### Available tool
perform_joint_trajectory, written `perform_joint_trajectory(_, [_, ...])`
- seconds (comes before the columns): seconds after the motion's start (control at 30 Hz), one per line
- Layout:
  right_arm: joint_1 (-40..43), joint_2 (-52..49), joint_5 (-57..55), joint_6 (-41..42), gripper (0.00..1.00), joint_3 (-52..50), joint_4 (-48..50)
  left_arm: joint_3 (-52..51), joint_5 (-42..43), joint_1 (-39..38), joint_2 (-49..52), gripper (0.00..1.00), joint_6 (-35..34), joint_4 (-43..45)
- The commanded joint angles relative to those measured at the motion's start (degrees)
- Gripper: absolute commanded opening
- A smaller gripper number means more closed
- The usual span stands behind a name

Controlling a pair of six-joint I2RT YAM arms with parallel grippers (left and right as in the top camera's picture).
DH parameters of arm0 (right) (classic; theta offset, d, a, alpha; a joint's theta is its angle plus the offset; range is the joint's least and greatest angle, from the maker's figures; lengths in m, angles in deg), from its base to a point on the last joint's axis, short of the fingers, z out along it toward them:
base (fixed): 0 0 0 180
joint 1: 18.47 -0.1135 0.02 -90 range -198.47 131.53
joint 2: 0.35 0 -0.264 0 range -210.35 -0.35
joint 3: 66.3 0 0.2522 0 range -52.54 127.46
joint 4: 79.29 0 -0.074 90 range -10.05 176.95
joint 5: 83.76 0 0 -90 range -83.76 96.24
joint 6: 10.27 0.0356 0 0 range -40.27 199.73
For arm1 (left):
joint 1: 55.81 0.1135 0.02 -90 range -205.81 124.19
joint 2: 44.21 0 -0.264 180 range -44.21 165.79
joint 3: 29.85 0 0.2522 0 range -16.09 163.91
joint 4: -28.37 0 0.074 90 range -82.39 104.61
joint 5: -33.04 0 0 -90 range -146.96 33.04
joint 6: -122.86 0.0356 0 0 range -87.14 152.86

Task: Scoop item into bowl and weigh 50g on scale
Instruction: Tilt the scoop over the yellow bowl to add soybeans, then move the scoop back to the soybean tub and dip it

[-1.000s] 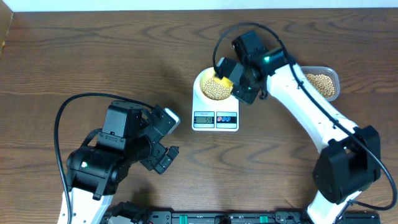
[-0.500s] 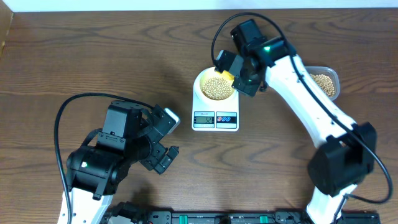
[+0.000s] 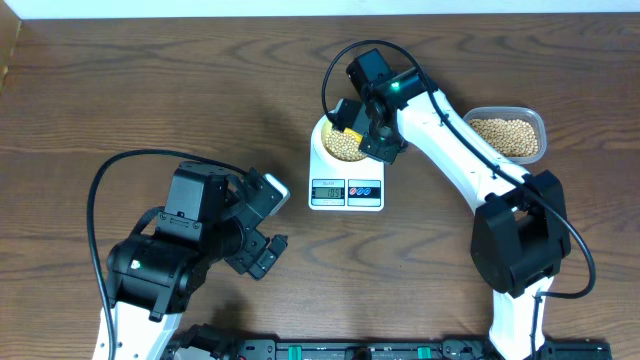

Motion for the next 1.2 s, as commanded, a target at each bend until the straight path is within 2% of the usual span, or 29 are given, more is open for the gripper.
perform_joint_trajectory(0.0, [-0.4,0.4,4.5,1.0,0.01,0.9,-0.2,1.8,-0.4,0.3,0.0,0.98,0.3,-0.1])
perform_joint_trajectory(0.43, [3.3,0.5,16.7,7.1,0.01,2.1,-2.2,1.8,-0.4,0.3,0.0,0.98,0.3,-0.1])
perform_joint_trajectory(0.6, [7.4,0.5,28.4,7.5,0.01,2.1,-3.7,1.8,-0.4,0.3,0.0,0.98,0.3,-0.1])
perform_joint_trajectory(0.73, [9.6,0.5,32.3,7.5,0.01,2.1,-4.9,1.8,-0.4,0.3,0.0,0.98,0.3,-0.1])
perform_joint_trajectory(0.97, [12.4,2.2,35.5,7.5,0.01,5.2,-13.2,1.8,-0.4,0.3,0.0,0.98,0.3,-0.1])
perform_joint_trajectory(1.17, [15.4,7.8,38.5,7.5,0.01,5.7,-18.4,1.8,-0.4,0.3,0.0,0.98,0.3,-0.1])
